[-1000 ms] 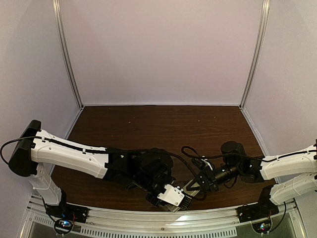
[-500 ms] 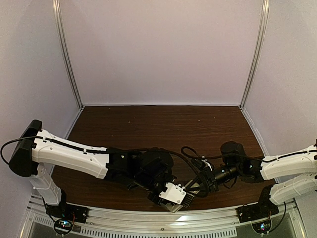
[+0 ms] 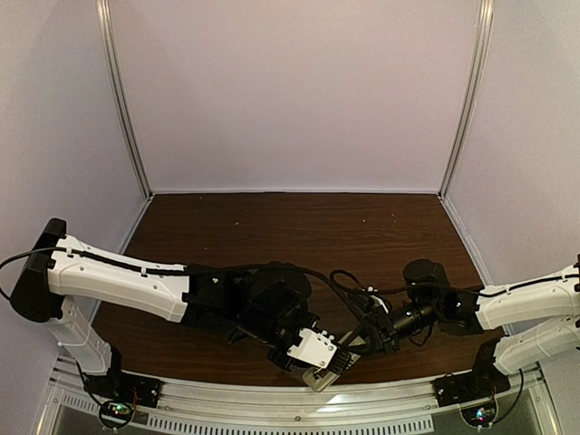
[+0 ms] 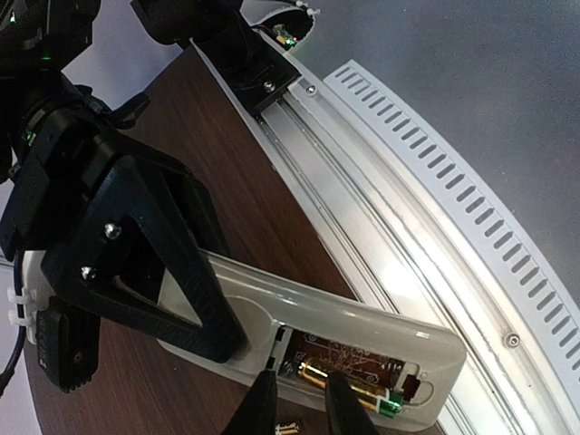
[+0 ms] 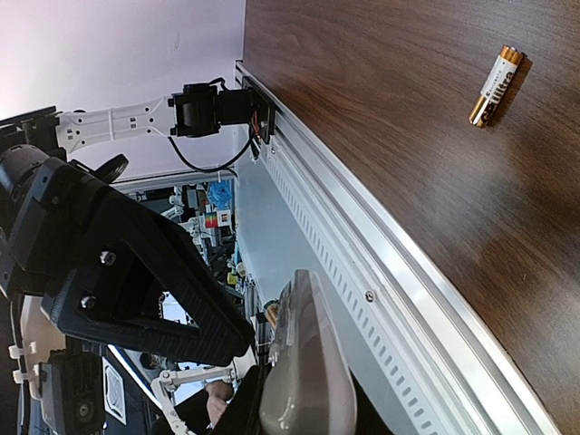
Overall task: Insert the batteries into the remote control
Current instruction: Load the battery into the battery compartment.
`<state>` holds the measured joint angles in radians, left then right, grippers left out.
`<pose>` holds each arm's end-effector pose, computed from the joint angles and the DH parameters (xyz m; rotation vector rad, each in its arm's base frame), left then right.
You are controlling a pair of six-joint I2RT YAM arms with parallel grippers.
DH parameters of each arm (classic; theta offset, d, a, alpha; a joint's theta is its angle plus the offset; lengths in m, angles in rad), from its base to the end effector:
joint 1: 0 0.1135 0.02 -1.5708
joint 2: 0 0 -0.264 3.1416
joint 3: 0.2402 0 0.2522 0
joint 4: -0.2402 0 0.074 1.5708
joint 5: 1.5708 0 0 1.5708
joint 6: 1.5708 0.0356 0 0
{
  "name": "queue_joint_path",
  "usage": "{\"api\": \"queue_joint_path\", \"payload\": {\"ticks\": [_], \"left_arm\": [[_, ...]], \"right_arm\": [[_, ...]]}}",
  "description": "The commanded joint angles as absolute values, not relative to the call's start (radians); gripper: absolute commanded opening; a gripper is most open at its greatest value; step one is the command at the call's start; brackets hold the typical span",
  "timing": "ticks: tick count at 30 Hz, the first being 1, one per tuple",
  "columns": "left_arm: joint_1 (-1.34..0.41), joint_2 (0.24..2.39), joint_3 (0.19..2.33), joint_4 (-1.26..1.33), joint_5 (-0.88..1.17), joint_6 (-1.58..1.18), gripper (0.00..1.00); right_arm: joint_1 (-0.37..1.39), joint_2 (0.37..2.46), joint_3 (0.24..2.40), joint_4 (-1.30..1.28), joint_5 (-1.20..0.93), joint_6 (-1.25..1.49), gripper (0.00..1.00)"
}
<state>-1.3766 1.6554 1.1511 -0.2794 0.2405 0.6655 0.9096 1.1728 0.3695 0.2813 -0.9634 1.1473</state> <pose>0.0617 -0.3575 0.2341 2.1197 1.1569 -0.6218 0.1075 0.1858 0.1752 0.4085 -2.3135 -1.7209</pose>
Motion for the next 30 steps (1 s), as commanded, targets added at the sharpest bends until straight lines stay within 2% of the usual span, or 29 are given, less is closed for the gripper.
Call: {"api": "queue_joint_path", "payload": {"ticks": [1,5,10,13,16,22,30], "left_arm": [[-1.370,1.620,1.157,-0.265,0.232,0.642,0.25],[-1.371,1.597,1.149,-0.223,0.159,0.513,0.38],[-1.369,1.537,1.121,-0.182,-0.001,0.280,0.46],[-1.368,1.517,1.116,-0.202,-0.128,0.124,0.48],[-1.369,1.520,1.123,-0.236,-0.164,-0.023,0.49],[-1.371,1.532,1.143,-0.278,-0.128,-0.228,0.50],[-1.401,1.597,1.210,-0.341,-0.101,-0.304,0.52]], "right_arm": [[0.919,1.163,0.385,0.311,-0.958,1.143,0.00],[0.917,1.146,0.381,0.319,-0.917,1.154,0.00],[0.914,1.126,0.364,0.356,-0.881,1.184,0.00],[0.911,1.114,0.346,0.397,-0.856,1.213,0.00],[0.908,1.110,0.335,0.421,-0.841,1.231,0.00],[0.907,1.112,0.329,0.446,-0.832,1.247,0.00],[0.904,1.111,0.317,0.469,-0.815,1.268,0.00]]}}
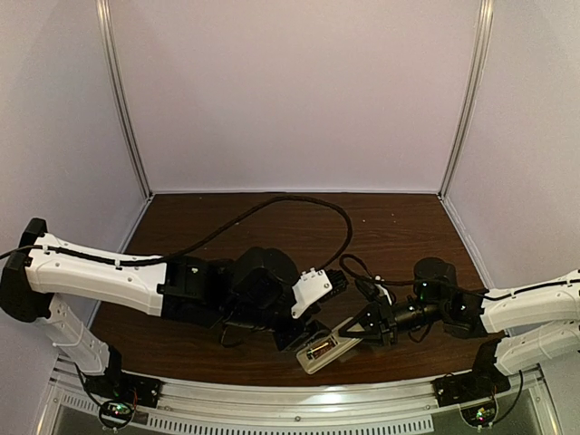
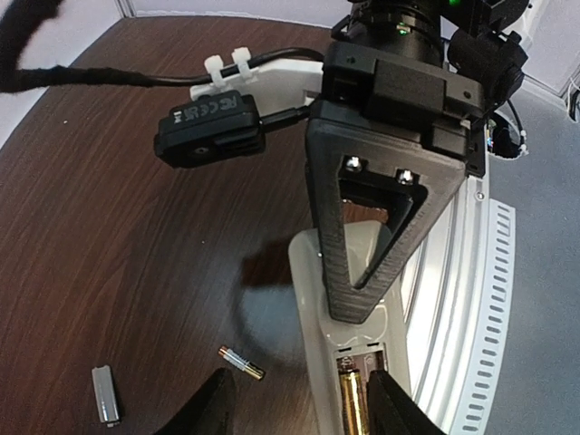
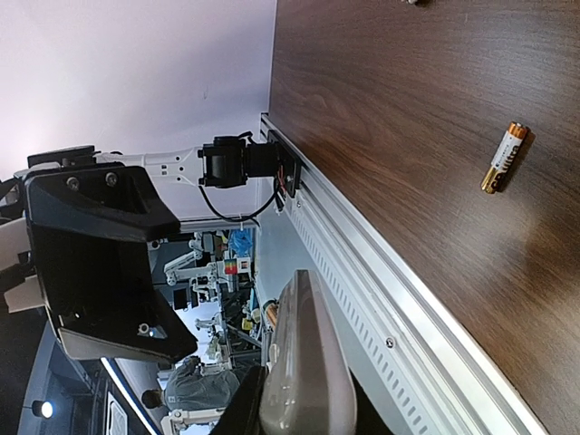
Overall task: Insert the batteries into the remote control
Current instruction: Load the battery into the battery compartment.
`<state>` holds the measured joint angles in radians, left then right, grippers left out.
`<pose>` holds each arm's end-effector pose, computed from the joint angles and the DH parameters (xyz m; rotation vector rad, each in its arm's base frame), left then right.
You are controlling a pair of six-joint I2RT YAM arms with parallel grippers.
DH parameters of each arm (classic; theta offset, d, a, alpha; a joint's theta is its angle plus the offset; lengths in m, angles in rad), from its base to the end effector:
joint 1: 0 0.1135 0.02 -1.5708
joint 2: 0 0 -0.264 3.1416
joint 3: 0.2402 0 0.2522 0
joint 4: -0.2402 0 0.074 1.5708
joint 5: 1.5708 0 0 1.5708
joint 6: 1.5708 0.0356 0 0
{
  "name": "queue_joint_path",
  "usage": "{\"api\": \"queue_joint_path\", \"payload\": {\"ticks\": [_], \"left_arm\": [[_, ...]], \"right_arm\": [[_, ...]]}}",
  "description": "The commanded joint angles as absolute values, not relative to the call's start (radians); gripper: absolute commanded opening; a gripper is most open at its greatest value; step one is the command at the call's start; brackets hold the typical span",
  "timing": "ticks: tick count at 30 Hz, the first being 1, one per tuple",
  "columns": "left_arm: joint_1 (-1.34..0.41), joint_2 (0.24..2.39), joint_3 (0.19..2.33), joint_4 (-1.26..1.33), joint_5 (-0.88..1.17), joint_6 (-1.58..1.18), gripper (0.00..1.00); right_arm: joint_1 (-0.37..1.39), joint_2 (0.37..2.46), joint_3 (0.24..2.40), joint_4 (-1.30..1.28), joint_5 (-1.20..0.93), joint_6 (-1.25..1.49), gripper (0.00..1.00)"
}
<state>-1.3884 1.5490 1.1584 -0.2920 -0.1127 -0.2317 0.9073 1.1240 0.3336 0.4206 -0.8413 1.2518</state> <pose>0.0671 -0.3420 0.2707 1.2345 2.0066 -0.7200 0.1097 0.1834 0.1844 0.2985 -2.3746 -1.8648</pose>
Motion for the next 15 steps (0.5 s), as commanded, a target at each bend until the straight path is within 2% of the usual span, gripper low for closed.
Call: {"api": "queue_joint_path", "payload": {"ticks": [1,15], "left_arm": [[-1.402,1.608,1.219,-0.351,-0.104,-0.308,0.51],[-1.403,1.682,1.259,-0.413,-0.080,-0.291,0.48]], "right_arm": [[0.902,1.111,0.314,0.471,-0.813,1.272,0.00],[0.895,1.100,0.311,0.466,-0.817,1.273,0.00]]}}
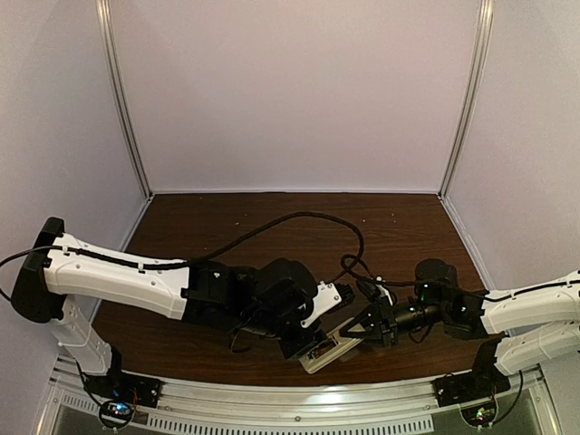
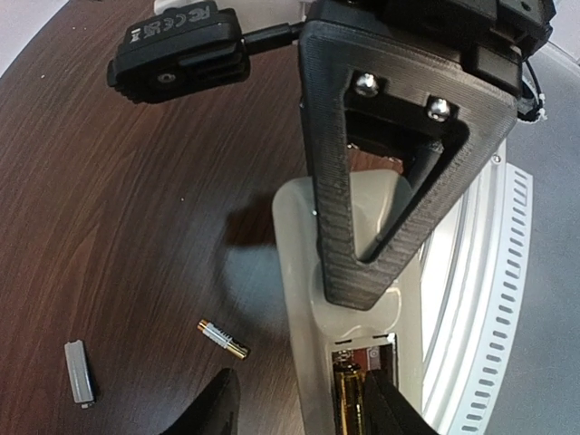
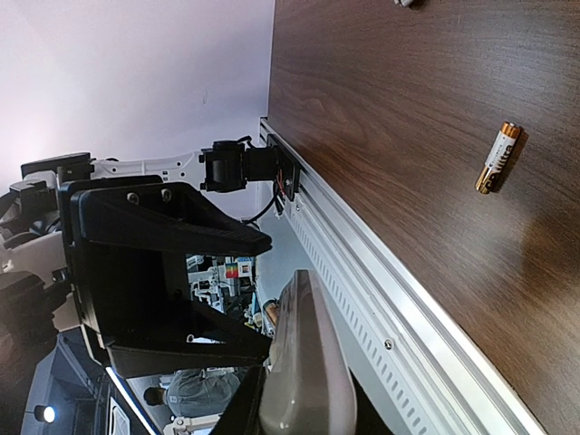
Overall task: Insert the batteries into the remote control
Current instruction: Load the battery into the battery compartment.
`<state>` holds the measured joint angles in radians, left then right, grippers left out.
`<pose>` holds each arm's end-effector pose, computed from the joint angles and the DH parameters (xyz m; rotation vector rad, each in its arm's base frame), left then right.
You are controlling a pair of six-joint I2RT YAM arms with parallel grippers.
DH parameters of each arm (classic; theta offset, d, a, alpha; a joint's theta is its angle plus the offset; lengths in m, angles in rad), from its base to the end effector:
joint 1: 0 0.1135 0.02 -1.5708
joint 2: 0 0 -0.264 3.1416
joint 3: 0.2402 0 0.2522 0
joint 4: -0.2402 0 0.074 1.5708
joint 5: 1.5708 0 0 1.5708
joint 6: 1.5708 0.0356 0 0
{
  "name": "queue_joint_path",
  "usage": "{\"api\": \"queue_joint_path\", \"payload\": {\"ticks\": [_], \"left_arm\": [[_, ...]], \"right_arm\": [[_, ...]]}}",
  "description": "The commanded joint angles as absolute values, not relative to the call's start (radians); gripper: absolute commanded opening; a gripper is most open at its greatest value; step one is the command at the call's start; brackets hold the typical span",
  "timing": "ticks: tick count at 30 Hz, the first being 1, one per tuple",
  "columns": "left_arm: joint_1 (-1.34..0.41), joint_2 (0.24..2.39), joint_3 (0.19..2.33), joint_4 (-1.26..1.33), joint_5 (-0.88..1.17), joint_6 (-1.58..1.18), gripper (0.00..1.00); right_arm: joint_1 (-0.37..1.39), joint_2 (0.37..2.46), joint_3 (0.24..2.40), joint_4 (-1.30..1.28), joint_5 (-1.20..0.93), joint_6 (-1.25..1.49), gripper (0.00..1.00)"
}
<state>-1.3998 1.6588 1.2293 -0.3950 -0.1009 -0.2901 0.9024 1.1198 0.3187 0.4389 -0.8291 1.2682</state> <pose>0.0657 -0.3592 0.2487 1.2738 2.1489 -0.6476 0.1097 0.1812 0.1822 0.2680 -2.3816 -1.8713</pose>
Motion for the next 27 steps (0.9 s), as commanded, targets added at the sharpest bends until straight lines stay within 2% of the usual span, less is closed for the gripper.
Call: {"api": "queue_joint_path", "payload": {"ticks": [1,11,27], "left_arm": [[-1.402,1.683,1.258,-0.414,-0.079,-0.291,0.48],[-1.403,1.706,1.270,-0.419,-0.091,-0.297,0.48],[-1.403,1.720,1.292,-0.447,-0.147,-0.321,0.35]], "right_arm": [[0.894,1.100,0.312,0.464,-0.818,1.274,0.00],[0.890,1.092,0.313,0.462,-0.816,1.276,0.00],[0.890,1.085,0.314,0.460,-0.821,1.278,0.00]]}}
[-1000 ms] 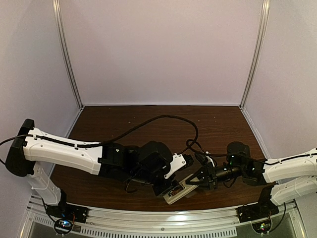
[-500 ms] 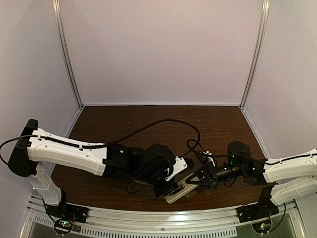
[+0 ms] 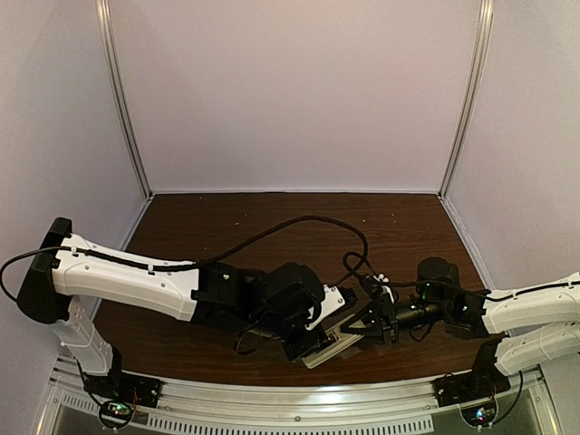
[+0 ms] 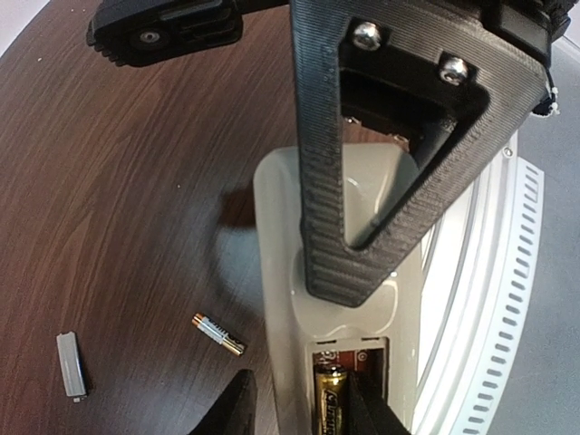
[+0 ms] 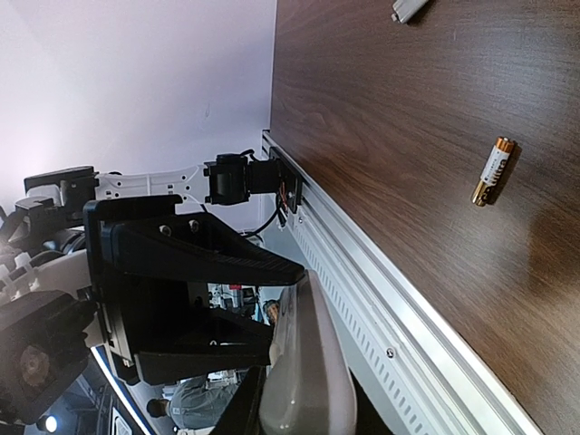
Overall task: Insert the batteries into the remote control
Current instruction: Load the battery into the battery compartment.
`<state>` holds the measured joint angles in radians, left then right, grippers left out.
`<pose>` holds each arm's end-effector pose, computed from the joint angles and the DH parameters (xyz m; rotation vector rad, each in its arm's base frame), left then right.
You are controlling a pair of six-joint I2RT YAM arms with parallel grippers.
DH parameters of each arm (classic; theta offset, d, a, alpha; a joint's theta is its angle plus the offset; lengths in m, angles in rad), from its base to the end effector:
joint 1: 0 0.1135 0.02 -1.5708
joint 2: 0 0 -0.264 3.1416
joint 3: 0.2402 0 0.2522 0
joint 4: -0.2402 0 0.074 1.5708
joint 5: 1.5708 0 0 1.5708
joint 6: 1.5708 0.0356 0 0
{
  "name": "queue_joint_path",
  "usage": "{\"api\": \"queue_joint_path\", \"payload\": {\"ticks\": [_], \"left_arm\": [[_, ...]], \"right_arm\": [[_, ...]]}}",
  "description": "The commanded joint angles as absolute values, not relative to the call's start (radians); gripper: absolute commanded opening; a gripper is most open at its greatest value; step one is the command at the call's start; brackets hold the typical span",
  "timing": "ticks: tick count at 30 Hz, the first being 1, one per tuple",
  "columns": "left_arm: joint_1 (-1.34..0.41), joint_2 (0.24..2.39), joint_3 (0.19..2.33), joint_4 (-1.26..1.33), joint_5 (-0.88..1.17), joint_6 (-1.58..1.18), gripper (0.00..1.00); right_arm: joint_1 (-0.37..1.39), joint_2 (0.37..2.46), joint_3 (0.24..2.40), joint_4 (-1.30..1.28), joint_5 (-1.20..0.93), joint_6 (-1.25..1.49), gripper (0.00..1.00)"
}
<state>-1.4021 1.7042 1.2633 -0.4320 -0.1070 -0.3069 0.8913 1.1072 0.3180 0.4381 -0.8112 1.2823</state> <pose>0.0663 -0.3666 0.2411 1.2797 2.1936 -0.6075 0.1116 0.1793 0.1841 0.2307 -2.3964 -1.8868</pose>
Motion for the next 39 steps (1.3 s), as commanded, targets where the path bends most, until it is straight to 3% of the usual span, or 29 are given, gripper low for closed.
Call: {"api": "queue_joint_path", "payload": {"ticks": [1,8,22,27,31,39], "left_arm": [[-1.403,1.720,1.294,-0.449,-0.150,-0.322,0.35],[-1.403,1.710,1.298,-0.445,-0.126,-0.293,0.52],[-1.403,1.554,1.229,-0.302,-0.073,-0.176,0.62],[-1.404,1.415,1.104,-0.201,-0.006,0.032,0.57],[-1.403,1.283,0.946,-0.120,0.189,0.249,0.53],[-1.466,1.305,0.973,-0.239,0.175,0.501,0.42]], "right_arm": [[0.890,1.086,0.314,0.461,-0.821,1.278,0.00],[0.889,1.087,0.317,0.440,-0.830,1.263,0.00],[0.888,1.069,0.318,0.383,-0.851,1.240,0.00],[0.889,1.066,0.332,0.338,-0.878,1.212,0.00],[0.890,1.069,0.358,0.286,-0.913,1.175,0.00],[0.891,1.110,0.408,0.226,-0.988,1.117,0.00]]}}
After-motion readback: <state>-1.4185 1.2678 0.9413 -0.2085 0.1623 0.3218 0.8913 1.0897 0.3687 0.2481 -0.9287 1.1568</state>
